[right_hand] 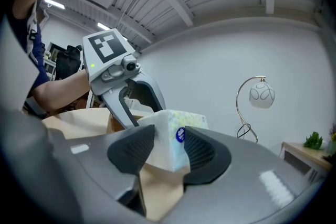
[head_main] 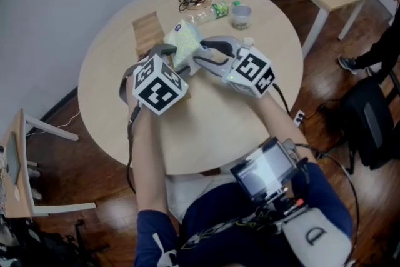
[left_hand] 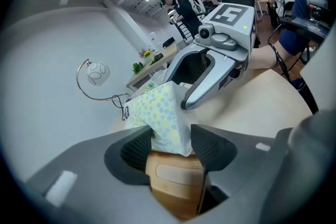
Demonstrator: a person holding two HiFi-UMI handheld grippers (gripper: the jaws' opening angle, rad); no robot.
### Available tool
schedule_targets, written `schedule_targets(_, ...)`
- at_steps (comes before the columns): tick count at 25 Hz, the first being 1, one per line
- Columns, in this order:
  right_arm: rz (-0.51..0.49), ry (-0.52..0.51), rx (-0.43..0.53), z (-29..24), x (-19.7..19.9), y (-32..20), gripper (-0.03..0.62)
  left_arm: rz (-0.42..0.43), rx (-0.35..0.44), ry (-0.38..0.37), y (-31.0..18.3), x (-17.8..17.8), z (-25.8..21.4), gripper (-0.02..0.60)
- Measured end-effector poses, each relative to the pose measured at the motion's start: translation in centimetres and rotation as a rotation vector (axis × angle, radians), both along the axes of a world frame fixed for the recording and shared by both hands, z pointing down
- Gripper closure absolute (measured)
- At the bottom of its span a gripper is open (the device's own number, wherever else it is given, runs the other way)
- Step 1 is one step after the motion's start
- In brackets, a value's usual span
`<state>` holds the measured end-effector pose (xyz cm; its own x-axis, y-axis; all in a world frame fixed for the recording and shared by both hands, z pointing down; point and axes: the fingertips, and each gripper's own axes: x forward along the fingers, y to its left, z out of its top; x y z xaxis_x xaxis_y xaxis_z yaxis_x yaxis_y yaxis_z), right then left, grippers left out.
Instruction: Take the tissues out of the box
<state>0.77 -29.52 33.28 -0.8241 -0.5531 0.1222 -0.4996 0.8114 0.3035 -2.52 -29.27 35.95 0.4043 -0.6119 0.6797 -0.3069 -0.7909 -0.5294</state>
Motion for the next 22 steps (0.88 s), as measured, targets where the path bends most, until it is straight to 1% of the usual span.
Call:
schedule_targets(4, 0.018, -0.015, -0.051, 0.2, 0.3, -0.3, 0.419, 0.003, 0.025, -0.005, -0.1, 0.2, 0.1, 0.335)
schedule_targets(6, 0.021, -0.025, -0.070, 0.3, 0.4, -0.5, 0.421, 0.002, 0.027, 0.004, -0.1, 0.2, 0.1, 0.337)
schedule_targets(8, 0.022, -0.040, -0.104, 0.4, 0.5, -0.6, 0.424, -0.001, 0.028, 0.026, 0.0, 0.3, 0.0, 0.346)
schedule_targets(11, 0.030, -0.095, -0.155, -0.1, 1.0, -0.8, 0.427, 0.005, 0.050, 0.073, 0.2, 0.6, -0.5, 0.366)
schedule_targets(12, 0.034, -0.112, -0.162, -0.2, 1.3, -0.9, 0.434, 0.010, 0.070, 0.090, 0.2, 0.7, -0.9, 0.383)
schedule_targets(13, 0.041, -0.126, -0.162, -0.4, 1.5, -1.0, 0.445, 0.013, 0.104, 0.104, 0.2, 0.8, -1.5, 0.428)
schedule_targets(14, 0.047, -0.135, -0.158, -0.6, 1.8, -1.1, 0.451, 0.010, 0.148, 0.115, 0.1, 0.7, -2.2, 0.505)
schedule_targets(15, 0.053, -0.140, -0.152, -0.7, 1.9, -1.1, 0.457, 0.004, 0.188, 0.122, 0.0, 0.6, -2.9, 0.562)
schedule_targets(17, 0.058, -0.141, -0.143, -0.9, 2.1, -1.1, 0.461, -0.005, 0.228, 0.139, -0.1, 0.2, -3.8, 0.574)
schedule_targets(19, 0.057, -0.135, -0.127, -0.9, 2.0, -1.1, 0.467, -0.008, 0.239, 0.155, -0.2, 0.0, -4.3, 0.574)
schedule_targets(22, 0.076, -0.123, -0.089, -1.1, 2.1, -1.2, 0.477, -0.019, 0.258, 0.160, -0.3, -0.6, -4.4, 0.575)
